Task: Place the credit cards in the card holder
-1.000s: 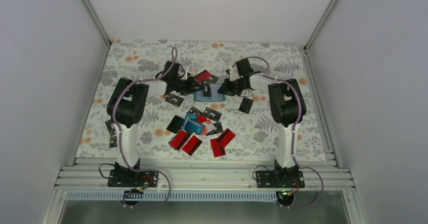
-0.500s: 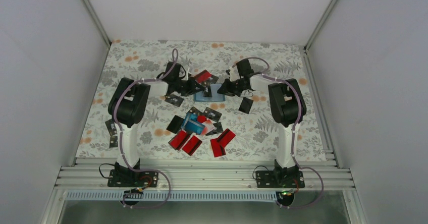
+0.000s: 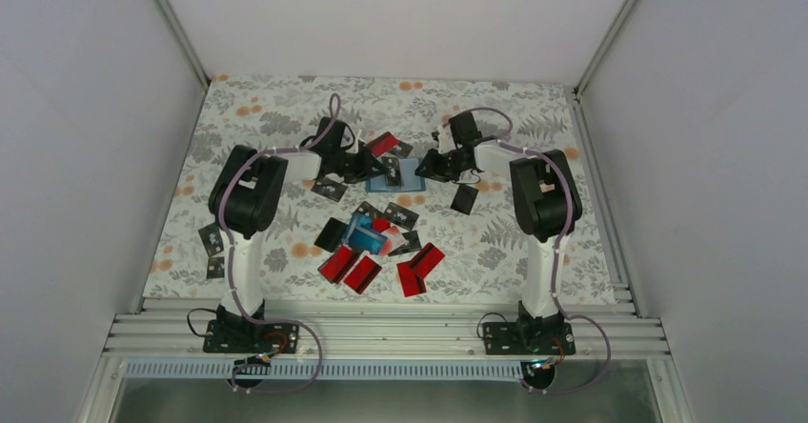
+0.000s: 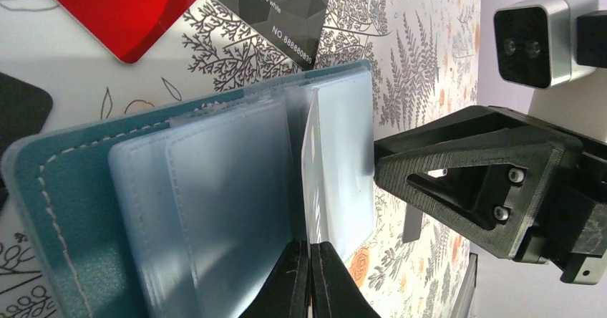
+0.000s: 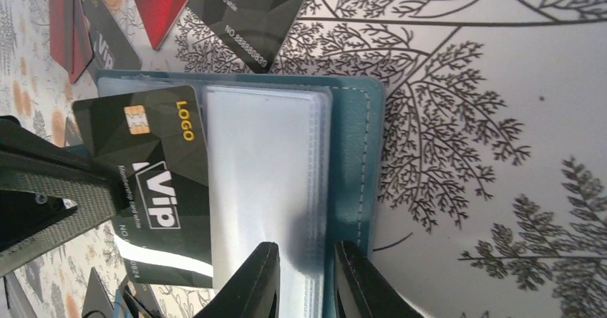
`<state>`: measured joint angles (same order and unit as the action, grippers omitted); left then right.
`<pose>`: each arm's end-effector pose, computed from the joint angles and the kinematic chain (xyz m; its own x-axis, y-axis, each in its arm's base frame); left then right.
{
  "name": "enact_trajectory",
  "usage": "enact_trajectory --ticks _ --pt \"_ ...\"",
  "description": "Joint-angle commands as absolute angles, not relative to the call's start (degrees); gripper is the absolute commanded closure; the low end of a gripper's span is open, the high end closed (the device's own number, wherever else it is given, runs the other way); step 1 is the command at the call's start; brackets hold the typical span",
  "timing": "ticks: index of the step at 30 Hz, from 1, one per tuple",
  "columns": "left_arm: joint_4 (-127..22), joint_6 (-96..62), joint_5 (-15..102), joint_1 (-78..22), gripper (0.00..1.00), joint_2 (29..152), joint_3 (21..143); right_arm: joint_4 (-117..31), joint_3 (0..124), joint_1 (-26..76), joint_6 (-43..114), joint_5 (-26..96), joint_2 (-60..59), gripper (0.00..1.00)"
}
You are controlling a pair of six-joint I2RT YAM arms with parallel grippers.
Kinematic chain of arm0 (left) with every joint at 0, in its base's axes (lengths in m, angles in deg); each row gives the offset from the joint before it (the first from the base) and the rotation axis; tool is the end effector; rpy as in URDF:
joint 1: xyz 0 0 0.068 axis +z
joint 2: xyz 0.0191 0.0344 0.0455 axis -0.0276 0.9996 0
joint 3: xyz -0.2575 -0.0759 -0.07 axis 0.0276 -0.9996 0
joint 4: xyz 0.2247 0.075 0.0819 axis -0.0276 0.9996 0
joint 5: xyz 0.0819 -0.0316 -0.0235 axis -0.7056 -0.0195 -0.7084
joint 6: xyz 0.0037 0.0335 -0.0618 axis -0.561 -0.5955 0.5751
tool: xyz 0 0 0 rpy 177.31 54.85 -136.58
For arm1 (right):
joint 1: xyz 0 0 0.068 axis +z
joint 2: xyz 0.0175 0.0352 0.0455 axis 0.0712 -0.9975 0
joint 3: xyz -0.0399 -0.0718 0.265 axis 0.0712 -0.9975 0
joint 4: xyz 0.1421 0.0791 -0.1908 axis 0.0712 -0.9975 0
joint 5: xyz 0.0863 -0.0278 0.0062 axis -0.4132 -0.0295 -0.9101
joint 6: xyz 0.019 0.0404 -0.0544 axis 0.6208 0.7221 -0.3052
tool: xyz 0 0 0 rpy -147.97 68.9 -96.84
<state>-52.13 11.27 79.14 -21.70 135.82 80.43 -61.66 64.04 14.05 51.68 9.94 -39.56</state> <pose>0.3907 -0.1854 0.1184 -0.9731 -0.1322 -0.1889 0.0827 0.5646 -0.8212 0.3947 0.1619 0.1261 -0.9673 0.0298 -0.2517 -0.1382 0.7707 0.6220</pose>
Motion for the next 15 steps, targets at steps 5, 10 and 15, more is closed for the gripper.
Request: enact_trajectory --ticks 5,10,15 --pt "-45.1 8.0 79.4 -22.0 0.98 137.6 84.4 -63.4 63.3 13.1 52.5 18.0 -38.7 0.81" --pt "-42.7 6.9 79.6 -22.0 0.98 138.4 85.9 -63.4 64.5 13.0 52.5 18.3 -39.6 0.86" --pt "-40.7 5.7 80.0 -22.0 0.98 138.8 86.7 -63.8 65.1 13.1 52.6 19.3 -40.5 0.90"
